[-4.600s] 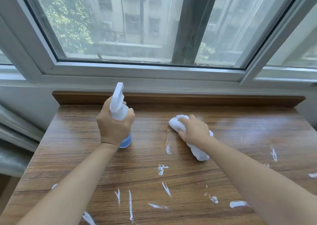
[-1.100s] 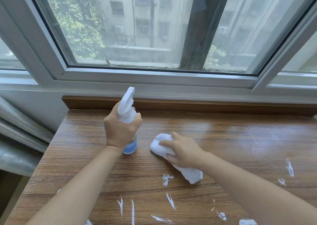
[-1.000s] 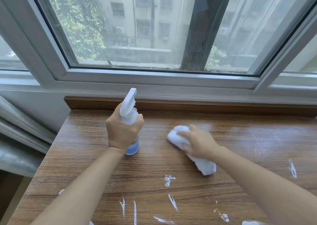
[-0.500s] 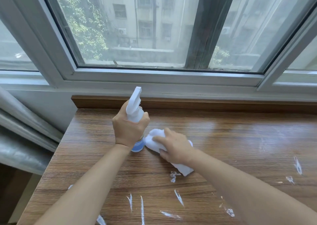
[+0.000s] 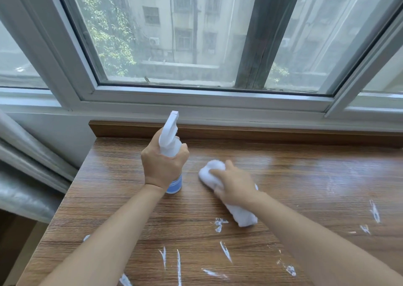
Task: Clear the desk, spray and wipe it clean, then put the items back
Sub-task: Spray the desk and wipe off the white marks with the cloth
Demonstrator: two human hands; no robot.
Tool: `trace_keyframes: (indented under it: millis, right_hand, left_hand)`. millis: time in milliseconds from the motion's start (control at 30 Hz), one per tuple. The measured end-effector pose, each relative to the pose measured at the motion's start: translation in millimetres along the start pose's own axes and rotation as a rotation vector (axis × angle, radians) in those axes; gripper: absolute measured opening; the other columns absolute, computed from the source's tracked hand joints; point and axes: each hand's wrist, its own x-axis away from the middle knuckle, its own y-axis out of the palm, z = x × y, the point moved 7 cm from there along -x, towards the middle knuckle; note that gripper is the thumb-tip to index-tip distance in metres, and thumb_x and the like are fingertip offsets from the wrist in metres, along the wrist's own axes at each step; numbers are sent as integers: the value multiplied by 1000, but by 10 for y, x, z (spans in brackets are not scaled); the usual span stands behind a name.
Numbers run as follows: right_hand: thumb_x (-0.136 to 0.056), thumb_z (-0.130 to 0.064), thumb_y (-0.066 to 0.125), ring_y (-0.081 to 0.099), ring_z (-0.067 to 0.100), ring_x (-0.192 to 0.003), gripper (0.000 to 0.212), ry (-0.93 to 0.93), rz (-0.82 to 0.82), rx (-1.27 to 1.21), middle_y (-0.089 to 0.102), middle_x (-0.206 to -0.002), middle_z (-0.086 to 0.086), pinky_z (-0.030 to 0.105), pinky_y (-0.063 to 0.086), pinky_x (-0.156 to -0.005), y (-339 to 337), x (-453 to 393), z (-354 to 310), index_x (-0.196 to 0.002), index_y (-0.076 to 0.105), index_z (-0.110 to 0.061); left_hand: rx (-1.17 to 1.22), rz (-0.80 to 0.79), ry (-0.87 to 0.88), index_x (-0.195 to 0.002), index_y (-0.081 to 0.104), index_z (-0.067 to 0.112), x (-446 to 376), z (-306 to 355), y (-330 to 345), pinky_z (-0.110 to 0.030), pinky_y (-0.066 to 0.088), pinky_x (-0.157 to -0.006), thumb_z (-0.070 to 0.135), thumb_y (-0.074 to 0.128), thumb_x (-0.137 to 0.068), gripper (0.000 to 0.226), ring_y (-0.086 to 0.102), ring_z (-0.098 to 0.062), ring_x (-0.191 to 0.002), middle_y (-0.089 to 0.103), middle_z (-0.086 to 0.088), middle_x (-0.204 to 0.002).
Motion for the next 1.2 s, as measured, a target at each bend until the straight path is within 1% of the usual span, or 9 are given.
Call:
trace_keyframes:
  millis: [100,233,367,600,733,833,1000,1100,1200]
  right_hand:
    - [-95,-47,52,54,27,-84,42,-83,-22,-23,46,-114,3,33,40,-67,-4,166,38,-137,53,-39]
    - [-97,-45,51,60,32,-99,49,192,30,3,46,-123,7,35,46,-73,-121,-230,608,-145,47,-37]
    - [-97,-36,52,56,30,-102,49,380,89,-44,45,-124,12,37,42,-70,-173,-715,398,-144,45,-23]
    - [-96,-46,56,57,30,-103,46,-240,21,-13,48,-119,6,34,36,-70,-33,-374,-509,-141,52,-38]
    - [-97,-42,50,57,30,-100,44,-51,65,85,49,-118,6,34,38,-71,-80,-426,37,-142,49,-39]
    - [-98,-41,46,56,30,-95,42,88,115,88,50,-115,7,36,39,-72,-67,-373,239,-140,47,-34]
    - [-94,-47,46,56,37,-98,58,140,126,139,45,-137,14,45,45,-84,78,-266,127,-147,27,-31]
    - [-94,-48,44,56,39,-99,62,199,134,132,48,-133,20,45,47,-84,102,-250,168,-150,24,-29]
    - [-95,-45,45,56,37,-98,57,191,98,148,50,-124,20,41,46,-78,106,-285,135,-146,28,-28]
  left_hand:
    - [9,-5,16,-114,73,17,21,4,24,-14,52,-80,39,69,-76,44,68,-11,-81,74,8,-89]
    - [5,7,18,-115,73,16,37,14,23,-10,50,-80,39,68,-76,46,67,-9,-80,74,9,-90]
    - [-2,0,-2,-113,72,14,59,6,-53,-20,55,-78,41,69,-75,47,68,-14,-79,73,9,-89]
    - [19,-41,-78,-106,68,23,76,96,-128,-28,57,-86,31,74,-76,32,68,-6,-90,72,17,-95]
    - [72,45,-51,-109,72,6,125,306,-585,-18,53,-80,14,75,-76,35,69,-5,-88,73,3,-95]
    - [52,45,-114,-103,71,8,282,370,-994,-17,50,-67,28,76,-71,38,64,-7,-72,68,-1,-81]
    - [-16,51,-253,-96,70,22,677,359,-1387,-28,53,-71,20,78,-73,25,63,-10,-72,68,15,-76]
    - [-30,122,-323,-101,73,14,922,359,-1555,-24,53,-69,21,79,-73,30,65,-7,-72,70,13,-76]
    - [-41,206,-346,-82,66,10,1121,431,-1745,-22,50,-60,28,80,-69,26,60,-10,-62,61,6,-64]
